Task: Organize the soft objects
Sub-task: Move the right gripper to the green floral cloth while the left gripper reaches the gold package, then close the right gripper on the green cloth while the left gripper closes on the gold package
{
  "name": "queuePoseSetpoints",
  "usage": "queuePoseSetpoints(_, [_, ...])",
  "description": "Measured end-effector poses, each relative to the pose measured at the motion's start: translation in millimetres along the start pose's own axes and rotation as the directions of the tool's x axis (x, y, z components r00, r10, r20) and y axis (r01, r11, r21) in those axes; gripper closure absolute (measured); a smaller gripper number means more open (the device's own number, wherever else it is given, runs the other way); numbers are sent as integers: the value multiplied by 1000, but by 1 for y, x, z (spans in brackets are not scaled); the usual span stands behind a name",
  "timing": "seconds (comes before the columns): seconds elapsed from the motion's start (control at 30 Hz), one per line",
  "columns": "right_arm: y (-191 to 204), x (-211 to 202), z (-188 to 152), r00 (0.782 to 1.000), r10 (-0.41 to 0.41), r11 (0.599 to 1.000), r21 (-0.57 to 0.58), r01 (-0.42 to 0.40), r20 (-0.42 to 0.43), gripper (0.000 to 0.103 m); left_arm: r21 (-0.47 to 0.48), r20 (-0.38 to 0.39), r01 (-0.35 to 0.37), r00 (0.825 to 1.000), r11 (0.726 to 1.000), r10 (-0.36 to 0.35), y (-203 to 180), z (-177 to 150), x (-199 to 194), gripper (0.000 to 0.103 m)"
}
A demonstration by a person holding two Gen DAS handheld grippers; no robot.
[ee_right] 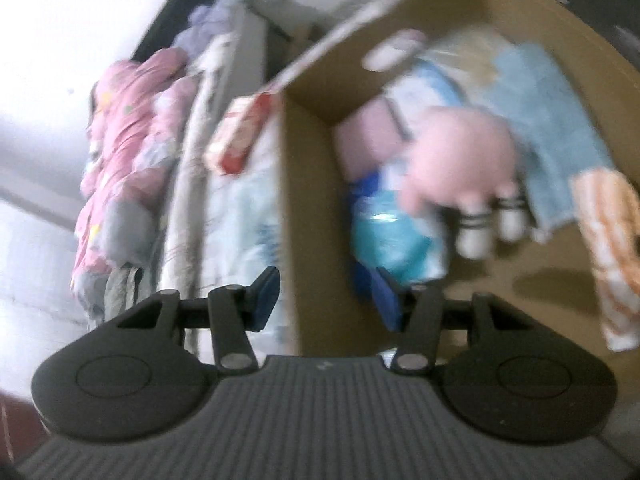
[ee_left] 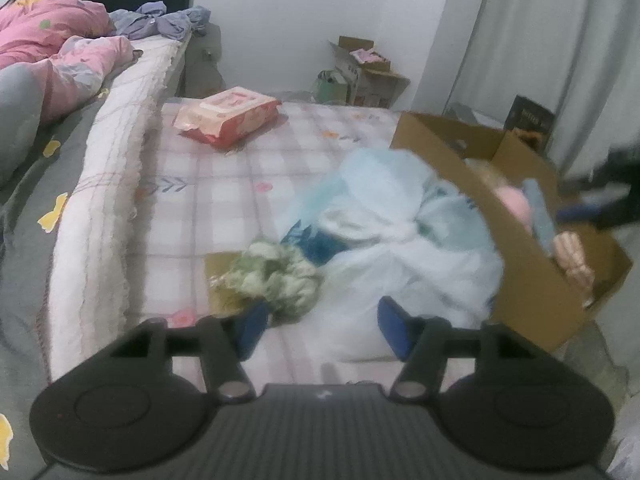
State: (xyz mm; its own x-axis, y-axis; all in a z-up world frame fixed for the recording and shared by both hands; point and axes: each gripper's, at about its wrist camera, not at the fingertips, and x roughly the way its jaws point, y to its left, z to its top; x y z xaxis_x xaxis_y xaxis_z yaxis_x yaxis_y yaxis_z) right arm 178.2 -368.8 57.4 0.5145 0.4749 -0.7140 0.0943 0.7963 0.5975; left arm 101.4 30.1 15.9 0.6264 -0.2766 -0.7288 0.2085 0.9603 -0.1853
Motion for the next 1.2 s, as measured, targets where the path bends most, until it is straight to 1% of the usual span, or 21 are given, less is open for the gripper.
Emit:
queuePoseSetpoints(0.1, [40,24,0,998,27,995,-97,-33,-60,49,17,-9,-33,999,999,33,7,-9,9,39])
queuePoseSetpoints(0.17, [70,47,-4,995,3,982,-188,-22,-101,44,23,-12,-59,998,998,59,13,-13,18,39])
queuePoseSetpoints(0.23, [102,73,-11,989,-40,957,-290,-4,-146,40,25,-11,-82,997,996,83,20,-14,26,39])
queuePoseSetpoints(0.3, [133,106,-17,977,-69,925,-381,-14,-204,37,31,-4,-96,995,995,96,25,-13,32,39])
queuePoseSetpoints(0.4, [170,149,-21,957,-103,880,-473,-39,-271,33,45,4,-119,993,992,119,32,-10,41,40])
queuePoseSetpoints(0.47, [190,180,-21,941,-134,852,-521,-50,-310,29,50,9,-125,992,991,125,38,-8,46,42])
queuePoseSetpoints(0.53, [202,208,-20,925,-159,836,-546,-60,-346,28,38,-6,-116,993,993,116,44,-8,51,43])
queuePoseSetpoints(0.7, [221,276,-24,879,-234,802,-593,-67,-416,28,13,-31,-87,996,996,87,53,-13,57,45])
queuePoseSetpoints(0.8, [219,310,-30,850,-282,796,-603,-52,-445,27,6,-43,-80,996,997,80,56,-15,61,45])
queuePoseSetpoints(0.87, [217,321,-36,837,-301,792,-608,-47,-457,27,5,-50,-77,996,997,77,57,-15,63,45])
queuePoseSetpoints(0.93, [214,323,-37,834,-301,794,-606,-50,-463,27,8,-56,-77,995,997,77,58,-14,65,44])
queuePoseSetpoints(1.03, [208,319,-33,835,-285,802,-595,-61,-470,32,6,-66,-73,995,997,74,60,-12,70,42])
queuePoseSetpoints(1.07, [207,319,-31,836,-285,802,-594,-61,-470,39,6,-68,-72,995,997,72,60,-10,71,41])
queuePoseSetpoints(1.1, [205,318,-30,837,-290,800,-598,-53,-463,43,6,-69,-72,995,997,73,61,-9,73,41])
queuePoseSetpoints(1.13, [203,319,-29,838,-294,800,-599,-49,-461,50,9,-72,-74,995,997,75,60,-8,74,41])
queuePoseSetpoints(1.17, [200,321,-28,837,-291,803,-594,-50,-463,55,12,-73,-75,994,997,76,60,-6,76,40])
queuePoseSetpoints(1.2, [198,321,-27,839,-288,806,-590,-48,-462,58,16,-74,-76,994,997,77,59,-5,77,39])
